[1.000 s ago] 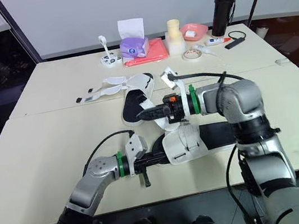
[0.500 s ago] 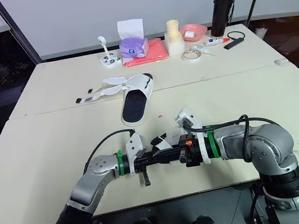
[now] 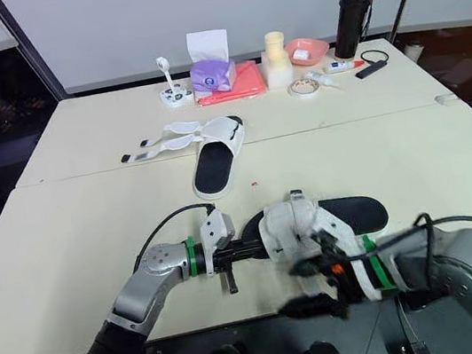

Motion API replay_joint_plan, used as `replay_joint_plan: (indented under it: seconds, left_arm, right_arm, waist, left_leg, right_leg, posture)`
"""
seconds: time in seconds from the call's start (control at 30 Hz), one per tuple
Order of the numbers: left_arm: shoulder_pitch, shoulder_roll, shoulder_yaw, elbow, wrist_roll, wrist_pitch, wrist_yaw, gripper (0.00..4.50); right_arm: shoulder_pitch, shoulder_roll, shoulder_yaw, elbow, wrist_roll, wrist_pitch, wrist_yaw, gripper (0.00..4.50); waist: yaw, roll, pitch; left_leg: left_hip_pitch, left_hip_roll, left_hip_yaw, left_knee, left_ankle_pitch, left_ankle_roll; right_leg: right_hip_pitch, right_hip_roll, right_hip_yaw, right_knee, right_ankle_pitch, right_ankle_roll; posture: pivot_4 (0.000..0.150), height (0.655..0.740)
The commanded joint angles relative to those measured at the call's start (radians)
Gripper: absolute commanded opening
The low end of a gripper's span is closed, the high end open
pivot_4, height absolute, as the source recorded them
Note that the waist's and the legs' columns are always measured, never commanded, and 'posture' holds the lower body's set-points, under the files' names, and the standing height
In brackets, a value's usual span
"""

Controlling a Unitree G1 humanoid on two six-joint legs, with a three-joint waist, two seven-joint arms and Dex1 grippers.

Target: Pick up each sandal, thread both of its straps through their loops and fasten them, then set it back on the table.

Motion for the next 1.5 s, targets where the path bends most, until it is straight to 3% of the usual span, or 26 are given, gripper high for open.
replay_joint_plan:
  seconds: [0.03,0.3,0.63,1.13,1.23,1.47,1.5]
  left_arm:
    - [0.026,0.014,-0.022,0.040,0.034,0.019,0.006,0.00]
    - [0.029,0.009,-0.028,0.041,0.031,0.017,0.005,0.00]
    - [0.033,0.008,-0.032,0.035,0.032,0.017,0.004,0.00]
    - [0.052,0.014,-0.032,-0.015,0.027,0.050,0.029,0.00]
    - [0.052,0.014,-0.031,-0.016,0.026,0.052,0.031,0.00]
    - [0.050,0.010,-0.029,-0.004,0.024,0.047,0.033,0.00]
    - [0.050,0.008,-0.029,-0.002,0.024,0.047,0.034,0.00]
  right_arm:
    - [0.085,-0.058,-0.108,-0.081,0.052,-0.037,0.040,4.48]
    - [0.088,-0.048,-0.230,0.023,0.131,-0.020,-0.030,4.48]
    - [-0.010,0.032,-0.080,0.191,0.091,-0.025,-0.096,4.48]
    - [-0.084,0.107,0.022,0.204,0.094,-0.015,-0.134,4.48]
    - [-0.090,0.107,0.016,0.201,0.108,-0.013,-0.132,3.59]
    - [-0.108,0.088,-0.008,0.201,0.140,-0.001,-0.119,0.06]
    - [-0.107,0.085,-0.007,0.202,0.139,-0.001,-0.117,0.06]
  waist:
    - [0.000,-0.001,0.000]
    - [-0.001,-0.001,0.000]
    - [0.000,-0.001,0.000]
    - [-0.001,-0.001,0.000]
    - [-0.001,-0.001,0.000]
    - [-0.001,-0.001,0.000]
    - [-0.001,-0.001,0.000]
  left_leg:
    - [0.000,0.000,0.001,0.000,0.000,0.000]
    - [0.000,0.002,0.001,0.001,0.000,0.000]
    - [0.000,0.001,0.001,0.001,-0.001,0.001]
    - [0.000,0.001,0.001,0.000,-0.001,0.001]
    - [0.000,0.001,0.001,0.000,-0.001,0.001]
    - [0.000,0.001,0.001,0.000,-0.001,0.001]
    - [0.000,0.001,0.001,0.000,-0.001,0.001]
  right_leg:
    - [0.000,0.000,0.000,0.000,0.000,0.000]
    - [0.000,0.000,0.000,0.000,0.000,-0.001]
    - [0.000,-0.001,0.000,-0.001,0.000,-0.001]
    - [0.000,-0.001,0.000,-0.001,0.000,-0.001]
    - [0.000,-0.001,0.000,-0.001,0.000,0.000]
    - [0.000,-0.001,0.000,-0.001,0.000,0.000]
    - [0.000,-0.001,0.000,-0.001,0.000,0.000]
  posture:
    - [0.150,0.7400]
    - [0.150,0.7400]
    - [0.150,0.7400]
    - [0.150,0.7400]
    - [0.150,0.7400]
    - [0.150,0.7400]
    - [0.150,0.7400]
